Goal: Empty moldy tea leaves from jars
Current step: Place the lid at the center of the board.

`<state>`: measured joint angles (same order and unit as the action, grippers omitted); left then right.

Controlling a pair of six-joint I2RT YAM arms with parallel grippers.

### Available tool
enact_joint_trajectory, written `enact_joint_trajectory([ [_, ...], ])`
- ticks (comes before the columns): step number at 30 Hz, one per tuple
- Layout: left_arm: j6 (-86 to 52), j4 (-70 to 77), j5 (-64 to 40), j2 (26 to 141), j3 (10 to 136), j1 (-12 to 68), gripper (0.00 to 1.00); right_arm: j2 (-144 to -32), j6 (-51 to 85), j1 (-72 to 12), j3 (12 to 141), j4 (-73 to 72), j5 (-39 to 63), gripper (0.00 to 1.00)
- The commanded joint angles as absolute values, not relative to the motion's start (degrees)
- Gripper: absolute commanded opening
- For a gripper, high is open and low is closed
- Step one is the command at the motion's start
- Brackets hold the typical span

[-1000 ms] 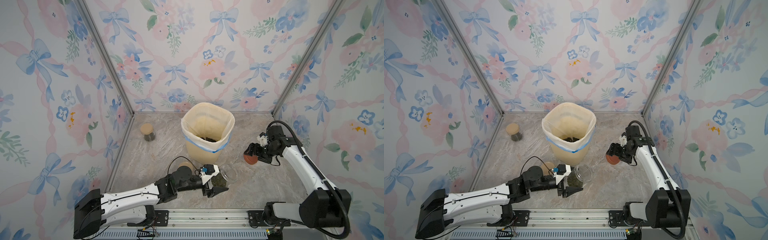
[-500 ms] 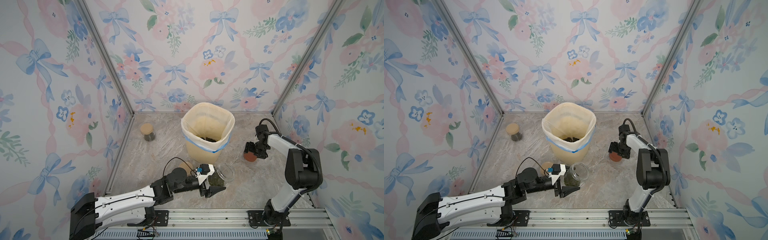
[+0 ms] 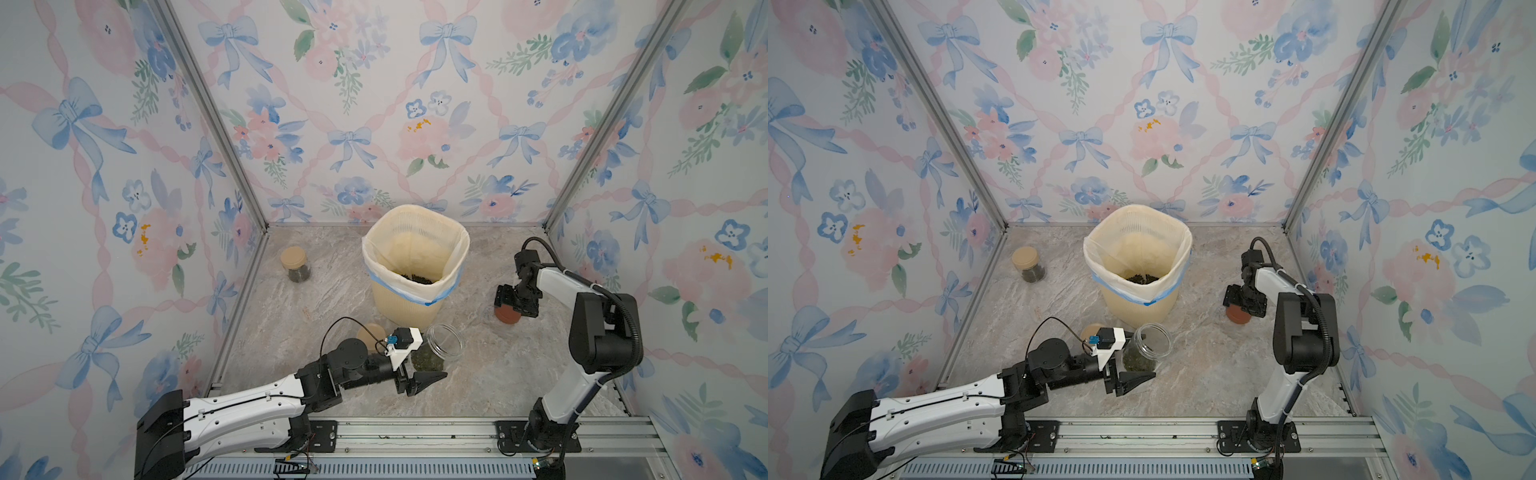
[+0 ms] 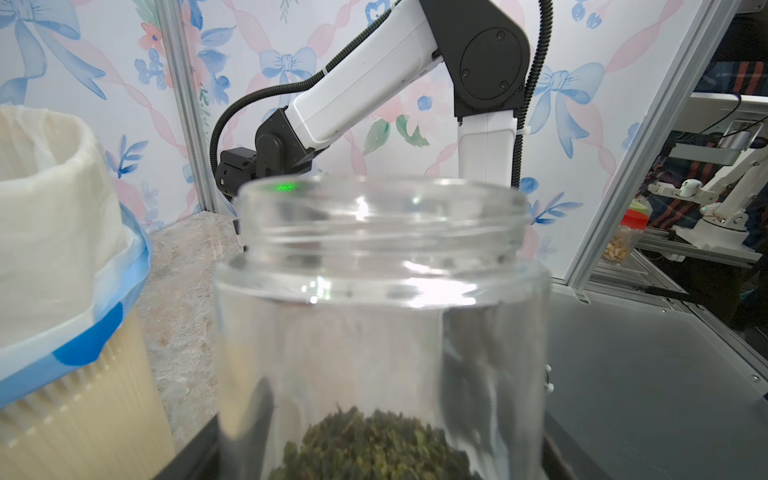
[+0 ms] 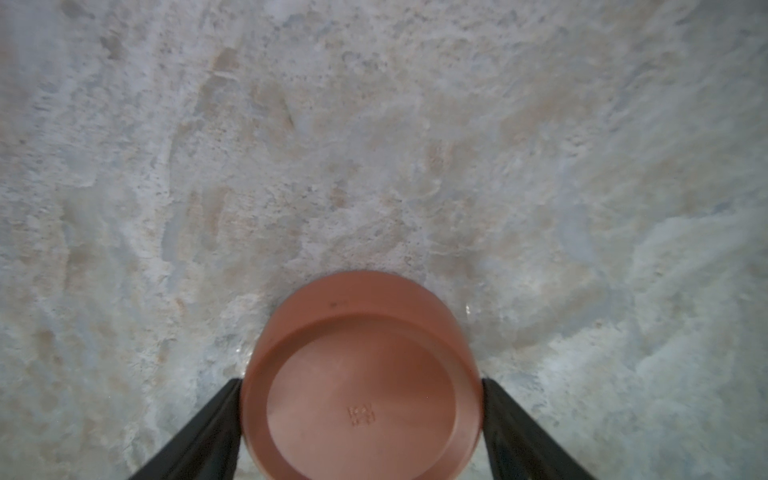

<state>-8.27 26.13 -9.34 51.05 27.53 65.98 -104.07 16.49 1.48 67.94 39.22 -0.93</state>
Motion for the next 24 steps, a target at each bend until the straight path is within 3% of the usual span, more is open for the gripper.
enact_joint_trajectory([
  [1, -9.49, 31.03, -8.71, 49.52, 27.65, 65.8, 0.43, -106.15, 15.64, 1.9, 69.77, 39.81, -1.52, 0.79],
  [12, -9.58, 31.05, -8.26, 49.53, 27.19, 65.78, 0.43, -108.51, 15.29, 1.93, 70.89, 40.63, -1.32, 0.82],
  [19, -9.49, 31.16, -8.26, 50.13, 27.17, 65.79, 0.43, -108.63, 14.96, 1.86, 71.4, 41.88, -0.73, 1.0],
  [24, -9.18, 31.17, -8.09, 50.27, 27.12, 65.68, 0.43, -107.34, 14.82, 1.89, 72.42, 43.55, 0.83, 0.97],
])
